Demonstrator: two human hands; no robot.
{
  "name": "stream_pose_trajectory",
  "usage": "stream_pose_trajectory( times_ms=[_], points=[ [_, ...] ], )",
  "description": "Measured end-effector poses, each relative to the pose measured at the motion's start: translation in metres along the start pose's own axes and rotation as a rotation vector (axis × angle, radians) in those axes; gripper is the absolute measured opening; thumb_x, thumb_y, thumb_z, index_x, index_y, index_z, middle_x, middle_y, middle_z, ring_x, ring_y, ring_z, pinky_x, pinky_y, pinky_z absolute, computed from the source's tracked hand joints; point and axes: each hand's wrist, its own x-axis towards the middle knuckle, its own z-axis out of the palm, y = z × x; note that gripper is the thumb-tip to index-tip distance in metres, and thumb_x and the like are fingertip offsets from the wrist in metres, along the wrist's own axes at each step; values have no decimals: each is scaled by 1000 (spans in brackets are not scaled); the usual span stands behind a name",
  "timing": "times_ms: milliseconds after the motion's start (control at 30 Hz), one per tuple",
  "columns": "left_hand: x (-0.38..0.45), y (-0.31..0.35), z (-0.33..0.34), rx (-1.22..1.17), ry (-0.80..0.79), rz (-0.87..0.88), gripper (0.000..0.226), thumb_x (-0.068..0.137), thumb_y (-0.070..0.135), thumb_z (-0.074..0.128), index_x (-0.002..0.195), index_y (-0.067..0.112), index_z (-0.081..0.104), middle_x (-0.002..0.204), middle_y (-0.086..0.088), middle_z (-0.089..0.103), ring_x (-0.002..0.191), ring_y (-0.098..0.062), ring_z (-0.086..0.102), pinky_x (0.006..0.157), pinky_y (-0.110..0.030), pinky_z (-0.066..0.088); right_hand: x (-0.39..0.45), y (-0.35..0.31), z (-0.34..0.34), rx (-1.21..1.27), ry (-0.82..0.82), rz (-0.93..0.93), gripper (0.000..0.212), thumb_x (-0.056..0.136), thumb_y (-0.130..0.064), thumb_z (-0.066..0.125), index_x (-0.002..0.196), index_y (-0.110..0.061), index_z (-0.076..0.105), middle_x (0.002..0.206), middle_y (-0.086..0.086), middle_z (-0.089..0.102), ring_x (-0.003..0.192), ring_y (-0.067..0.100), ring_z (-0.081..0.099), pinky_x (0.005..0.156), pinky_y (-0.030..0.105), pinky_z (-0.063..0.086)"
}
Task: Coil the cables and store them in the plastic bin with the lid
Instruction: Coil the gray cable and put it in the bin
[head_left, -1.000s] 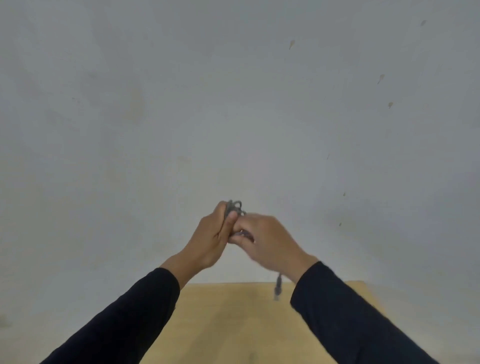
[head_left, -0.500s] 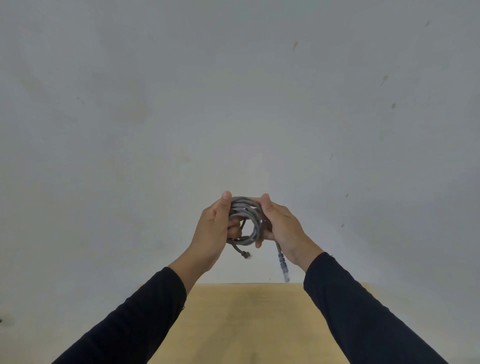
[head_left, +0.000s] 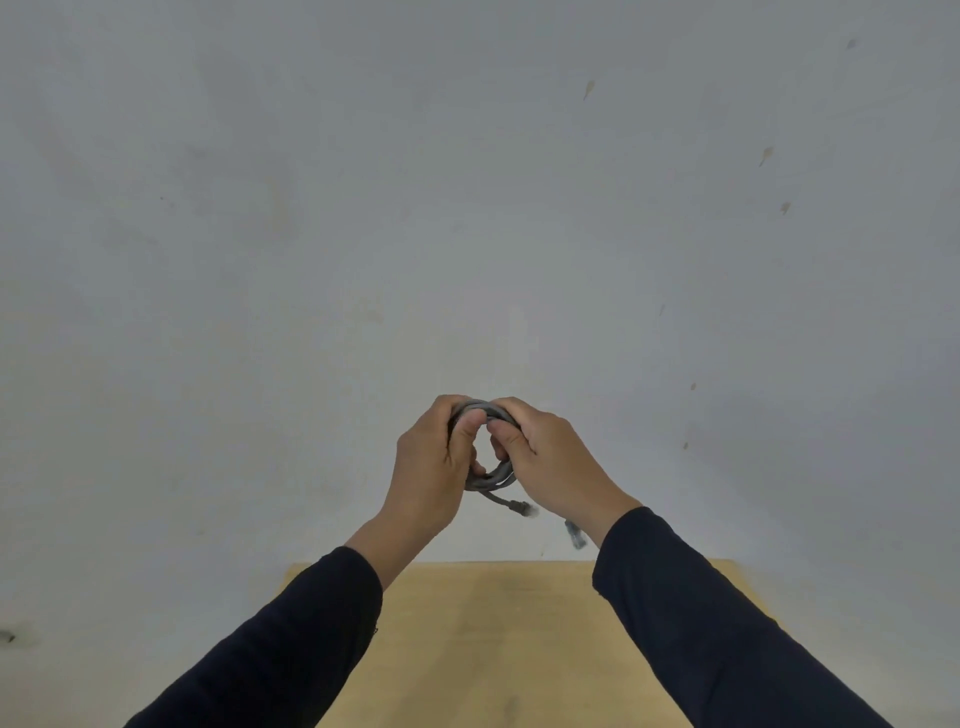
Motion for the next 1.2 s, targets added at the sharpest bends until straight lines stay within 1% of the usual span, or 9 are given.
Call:
stream_pose_trajectory(
  times_ms=[200, 333, 500, 600, 700, 800, 967, 1067, 1200],
  points=[
    [-2, -4, -4, 4, 34, 119, 24, 98, 17, 41, 104, 34, 56, 66, 11, 56, 50, -7, 51, 51, -13, 42, -3, -2, 1, 32, -60, -15, 22, 98, -22, 37, 109, -19, 55, 73, -10, 54, 64, 5, 49, 60, 10, 39],
    [-2, -6, -6, -22, 45, 174, 26, 98, 13, 42, 104, 29, 61, 66, 13, 56, 47, -7, 49, 51, -16, 43, -3, -5, 1, 45, -72, -23, 23, 98, -21, 37, 111, -18, 56, 73, -9, 54, 60, 2, 47, 58, 11, 39],
    [-1, -7, -7, -140, 22, 71, 25, 98, 17, 41, 97, 27, 63, 51, 13, 50, 44, -8, 41, 48, -23, 41, -7, -7, -6, 118, -144, 71, 24, 98, -27, 38, 114, -25, 55, 81, -11, 56, 55, 3, 47, 56, 14, 40],
    [5, -9, -14, -260, 73, -18, 24, 99, 22, 41, 96, 24, 64, 47, 9, 40, 42, -9, 36, 46, -27, 37, -7, -10, -20, 23, -232, 110, 21, 98, -23, 38, 100, -17, 57, 79, -8, 50, 62, 7, 50, 61, 15, 42],
    [10, -11, -21, -343, 87, -65, 25, 99, 22, 40, 94, 21, 65, 52, 5, 39, 43, -8, 33, 44, -25, 34, -5, -8, -33, -78, -273, 88, 23, 96, -21, 42, 87, -27, 62, 92, -8, 51, 69, 8, 53, 71, 22, 42],
    [8, -7, -19, -430, 65, -95, 25, 99, 21, 40, 93, 19, 65, 62, -3, 37, 44, -9, 30, 42, -20, 32, 2, -3, -38, -107, -85, 84, 19, 92, -20, 52, 79, -25, 65, 84, -6, 52, 63, 10, 51, 65, 21, 38],
    [3, -2, -6, -584, 37, -145, 26, 99, 21, 41, 93, 18, 66, 56, 7, 37, 45, -8, 28, 42, -18, 30, 8, 4, -24, -27, 353, 114, 12, 86, -20, 63, 79, -17, 72, 74, 2, 62, 62, 2, 54, 60, 6, 38],
    [-1, 1, 5, -557, 60, -135, 25, 98, 21, 42, 92, 21, 67, 53, 6, 36, 44, -8, 28, 42, -19, 31, 9, 2, -9, 287, 446, 279, 13, 85, -21, 64, 75, -17, 72, 66, 2, 63, 58, 12, 55, 61, 22, 49],
    [-1, 0, 14, -453, 85, -96, 25, 98, 22, 42, 92, 24, 67, 49, 5, 35, 43, -9, 30, 42, -22, 32, 8, -3, 4, 625, 422, 467, 16, 86, -15, 62, 73, -12, 72, 65, 3, 64, 57, 13, 56, 56, 21, 50]
  ],
)
